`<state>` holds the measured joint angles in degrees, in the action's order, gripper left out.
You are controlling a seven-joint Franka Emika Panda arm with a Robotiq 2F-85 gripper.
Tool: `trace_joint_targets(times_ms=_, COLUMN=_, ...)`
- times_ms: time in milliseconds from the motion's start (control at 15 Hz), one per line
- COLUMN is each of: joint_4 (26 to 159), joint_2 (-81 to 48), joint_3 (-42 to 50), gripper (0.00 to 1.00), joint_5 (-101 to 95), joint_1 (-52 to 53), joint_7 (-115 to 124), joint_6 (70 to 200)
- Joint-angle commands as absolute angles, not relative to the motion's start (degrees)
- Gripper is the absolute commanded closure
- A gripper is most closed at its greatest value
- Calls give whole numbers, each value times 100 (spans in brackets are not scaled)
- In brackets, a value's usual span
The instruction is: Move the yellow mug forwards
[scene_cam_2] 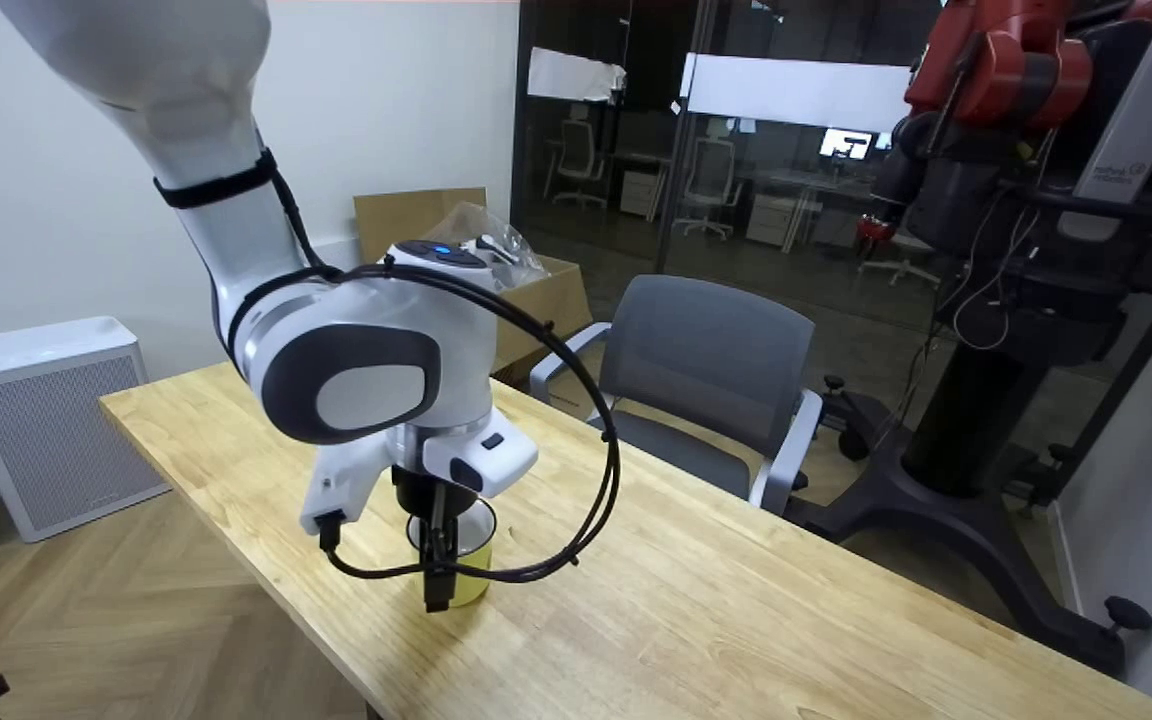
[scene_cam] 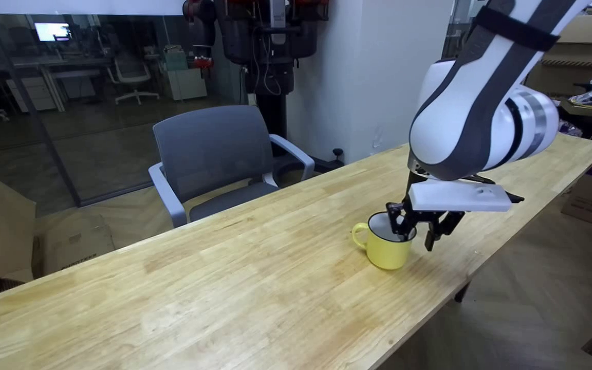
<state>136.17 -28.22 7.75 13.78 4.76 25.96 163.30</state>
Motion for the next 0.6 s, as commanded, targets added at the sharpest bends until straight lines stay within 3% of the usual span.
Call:
trace_joint_targets(times_ms=0, joint_4=14152, joint_2=-2225, joint_3=844, gripper=18, joint_5=1391, joint_1=575, joint_7=2738, joint_6=16546)
trace_joint_targets(times_ms=133, joint_4=14407, joint_2=-1930, joint_3=1094, gripper=4, joint_5=1214, joint_1=814, joint_7=2921, joint_6=16798)
trace_joint_targets(times_ms=400, joint_4=14872, joint_2=-1452, joint_3=1667, gripper=0, joint_5=831, joint_1=1383, joint_7=3186, joint_6=17415)
trace_joint_targets(times_ms=533, joint_4=14616, joint_2=-1729, joint_3=1440, gripper=0, joint_5=953, joint_1=1122, joint_7=2884, joint_6=17326)
